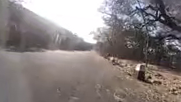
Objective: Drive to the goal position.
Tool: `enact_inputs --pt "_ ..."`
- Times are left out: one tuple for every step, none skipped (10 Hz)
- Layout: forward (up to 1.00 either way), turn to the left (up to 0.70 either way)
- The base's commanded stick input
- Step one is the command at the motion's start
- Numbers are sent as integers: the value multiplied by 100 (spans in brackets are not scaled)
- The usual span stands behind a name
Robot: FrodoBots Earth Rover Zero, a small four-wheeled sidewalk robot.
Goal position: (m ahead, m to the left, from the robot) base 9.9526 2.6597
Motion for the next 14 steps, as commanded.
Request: enact_inputs --pt "100 0" --pt "100 0" --pt "100 0" --pt "100 0" --pt "100 0" --pt "100 0" --pt "100 0" --pt "100 0" --pt "100 0" --pt "100 0" --pt "100 0" --pt "100 0" --pt "100 0" --pt "100 0"
